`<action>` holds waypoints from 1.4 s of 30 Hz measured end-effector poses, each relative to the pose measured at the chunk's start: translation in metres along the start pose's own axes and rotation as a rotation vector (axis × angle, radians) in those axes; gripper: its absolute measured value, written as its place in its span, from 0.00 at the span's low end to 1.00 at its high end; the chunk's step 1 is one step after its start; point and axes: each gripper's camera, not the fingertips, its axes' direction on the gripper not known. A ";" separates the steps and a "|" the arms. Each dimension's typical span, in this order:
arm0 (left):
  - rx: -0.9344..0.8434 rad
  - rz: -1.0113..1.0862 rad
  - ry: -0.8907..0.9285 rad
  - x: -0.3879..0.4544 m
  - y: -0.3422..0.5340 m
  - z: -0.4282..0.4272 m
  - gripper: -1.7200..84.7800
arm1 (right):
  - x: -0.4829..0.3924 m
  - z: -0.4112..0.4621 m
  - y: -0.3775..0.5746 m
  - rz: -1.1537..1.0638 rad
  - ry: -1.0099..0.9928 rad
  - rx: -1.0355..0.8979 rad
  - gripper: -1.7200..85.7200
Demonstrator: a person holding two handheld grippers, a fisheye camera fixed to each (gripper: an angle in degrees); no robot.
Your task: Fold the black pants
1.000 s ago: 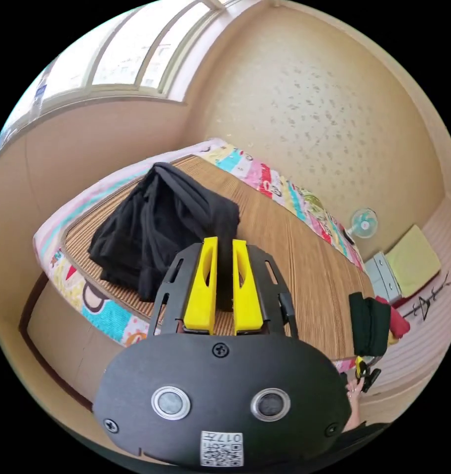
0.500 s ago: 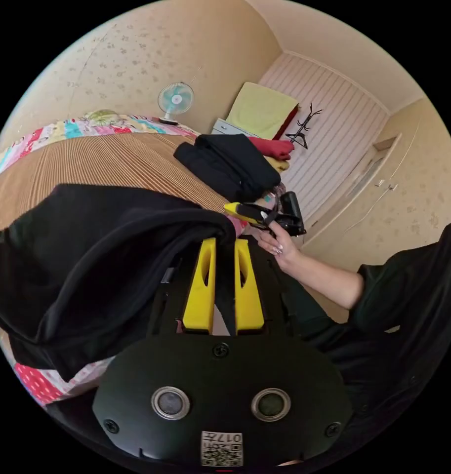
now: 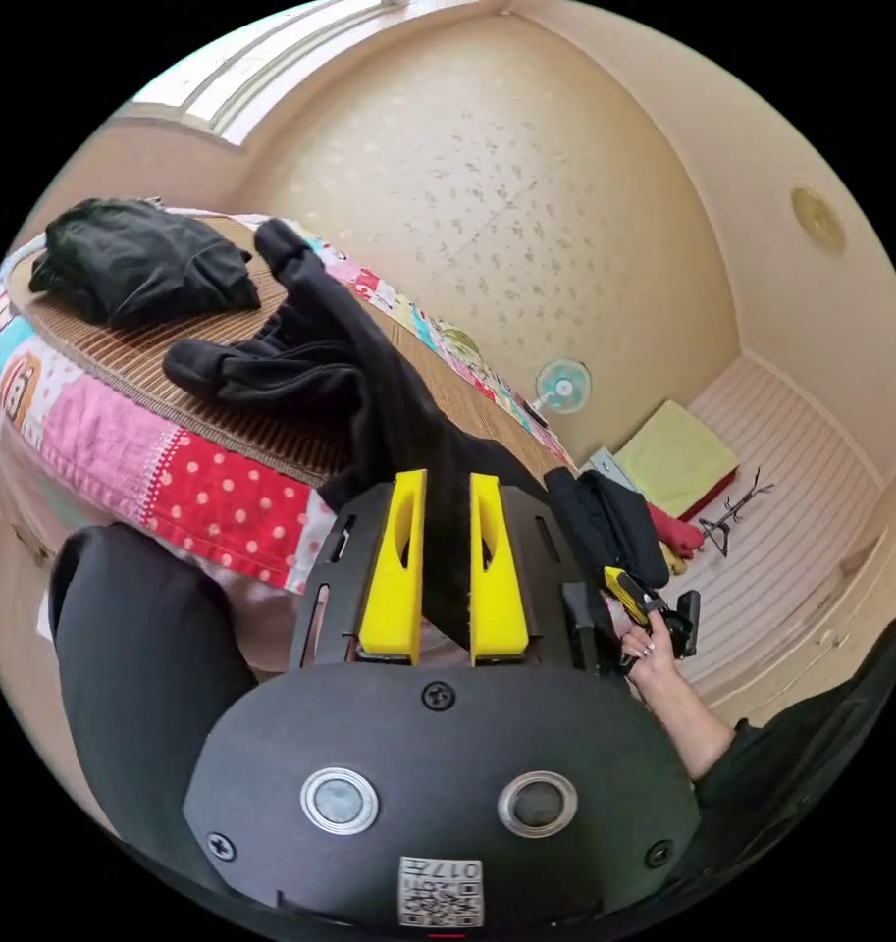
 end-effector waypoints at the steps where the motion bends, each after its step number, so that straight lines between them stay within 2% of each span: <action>1: 0.014 -0.013 0.022 -0.007 -0.004 -0.004 0.10 | -0.038 0.011 -0.005 -0.094 0.001 -0.011 0.04; 4: -0.008 -0.036 0.012 -0.014 -0.014 -0.002 0.11 | -0.133 0.067 -0.021 -0.294 -0.092 -0.103 0.06; 6: -0.032 -0.048 0.024 -0.018 -0.020 0.003 0.11 | -0.180 0.124 -0.030 -0.350 -0.211 -0.260 0.08; 8: -0.057 -0.064 0.032 -0.023 -0.023 0.010 0.11 | -0.233 0.221 -0.031 -0.392 -0.346 -0.549 0.16; 10: -0.095 -0.089 0.026 -0.030 -0.027 0.019 0.11 | -0.269 0.284 -0.021 -0.417 -0.335 -0.680 0.20; 12: -0.109 -0.092 0.016 -0.032 -0.031 0.022 0.11 | -0.305 0.330 -0.007 -0.502 -0.270 -0.729 0.21; 14: -0.107 -0.079 0.002 -0.032 -0.035 0.019 0.11 | -0.349 0.382 0.019 -0.637 -0.081 -0.804 0.22; 18: -0.100 -0.080 -0.009 -0.035 -0.049 0.011 0.11 | -0.380 0.443 0.076 -0.847 0.195 -0.968 0.20; 20: -0.100 -0.102 0.006 -0.040 -0.055 0.010 0.12 | -0.389 0.456 0.092 -0.982 0.355 -0.942 0.13; 24: -0.057 -0.093 0.055 -0.040 -0.065 -0.004 0.12 | -0.393 0.456 0.033 -0.886 0.273 -0.882 0.08; 27: -0.030 -0.074 0.057 -0.040 -0.072 -0.012 0.12 | -0.392 0.434 -0.079 -0.683 0.229 -0.617 0.07; 29: -0.032 -0.082 0.057 -0.043 -0.078 -0.012 0.12 | -0.385 0.425 -0.153 -0.574 0.300 -0.395 0.07; 32: -0.053 -0.118 0.064 -0.053 -0.085 -0.008 0.13 | -0.360 0.414 -0.209 -0.473 0.308 -0.150 0.08; 33: -0.054 -0.132 0.067 -0.057 -0.087 -0.008 0.13 | -0.350 0.413 -0.216 -0.439 0.298 -0.130 0.08; 35: -0.046 -0.148 0.070 -0.061 -0.090 -0.010 0.14 | -0.301 0.423 -0.233 -0.269 0.283 -0.209 0.10; 37: -0.039 -0.154 0.079 -0.063 -0.094 -0.012 0.14 | -0.273 0.430 -0.219 -0.236 0.254 -0.283 0.11; 39: -0.048 -0.153 0.086 -0.062 -0.096 -0.009 0.14 | -0.258 0.436 -0.184 -0.304 0.223 -0.367 0.12; 42: -0.084 -0.145 0.096 -0.057 -0.098 -0.001 0.14 | -0.244 0.453 -0.102 -0.411 0.216 -0.610 0.13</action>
